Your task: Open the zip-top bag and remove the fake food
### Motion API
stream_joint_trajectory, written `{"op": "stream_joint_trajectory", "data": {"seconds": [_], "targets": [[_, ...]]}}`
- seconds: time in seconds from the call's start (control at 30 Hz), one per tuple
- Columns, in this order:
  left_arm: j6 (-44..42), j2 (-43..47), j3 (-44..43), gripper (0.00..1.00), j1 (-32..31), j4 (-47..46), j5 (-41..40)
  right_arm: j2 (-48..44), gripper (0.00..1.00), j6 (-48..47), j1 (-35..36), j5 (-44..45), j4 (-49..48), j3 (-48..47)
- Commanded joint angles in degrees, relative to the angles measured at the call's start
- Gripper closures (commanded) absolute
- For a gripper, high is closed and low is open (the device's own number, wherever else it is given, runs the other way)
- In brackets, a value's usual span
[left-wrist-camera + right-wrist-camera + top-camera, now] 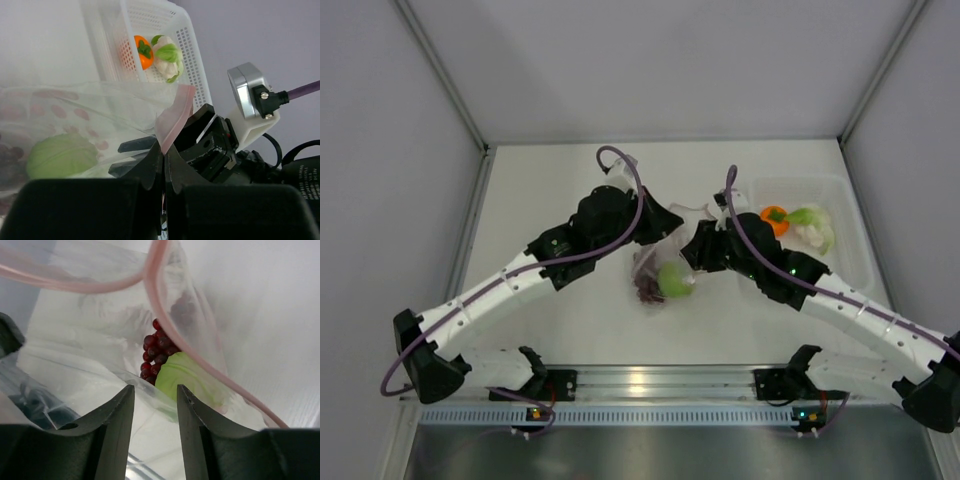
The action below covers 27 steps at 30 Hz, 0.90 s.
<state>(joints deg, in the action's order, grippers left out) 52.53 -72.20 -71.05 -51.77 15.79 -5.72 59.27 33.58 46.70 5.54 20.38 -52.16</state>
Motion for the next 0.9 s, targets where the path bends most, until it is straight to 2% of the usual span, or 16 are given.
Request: {"op": "stream_joint_trajectory", "data": {"seconds": [0.0,0.2,0.27,0.4,0.47,0.63,0.77,0.87], "targets": [[0.2,3.21,-3.13,1.0,2.45,-3.93,2.28,-1.08,0.59,-2.99,1.9,7.38,1.94,-2.24],[3.89,3.74,-2.26,1.0,10.09,-4.01,12.83,3.22,0.55,-7.74,2.87,10.1,10.19,-4.79],[4.59,4.35,-1.38,1.0,10.55,-4.54,13.62,3.75,0.57,-7.4,2.96,11.07,10.29,-3.74],[7.4,5.67,1.96,1.0,10.55,-8.84,16.78,3.31,0.63,-4.85,3.05,20.96,11.96,-4.0],[8.63,5.85,2.84,1.0,10.46,-10.51,18.01,2.96,0.65,-4.58,3.05,23.19,12.84,-4.61],[8.29,4.97,5.56,1.0,8.09,-10.87,15.49,4.8,0.67,-6.16,3.22,19.52,10.65,-7.42],[8.9,5.49,9.16,1.0,5.02,-10.87,12.22,6.91,0.68,-5.46,3.22,11.44,6.97,-6.91],[9.52,6.46,11.36,1.0,3.7,-11.48,10.03,7.88,0.68,-3.8,4.54,11.25,4.77,-6.2]]}}
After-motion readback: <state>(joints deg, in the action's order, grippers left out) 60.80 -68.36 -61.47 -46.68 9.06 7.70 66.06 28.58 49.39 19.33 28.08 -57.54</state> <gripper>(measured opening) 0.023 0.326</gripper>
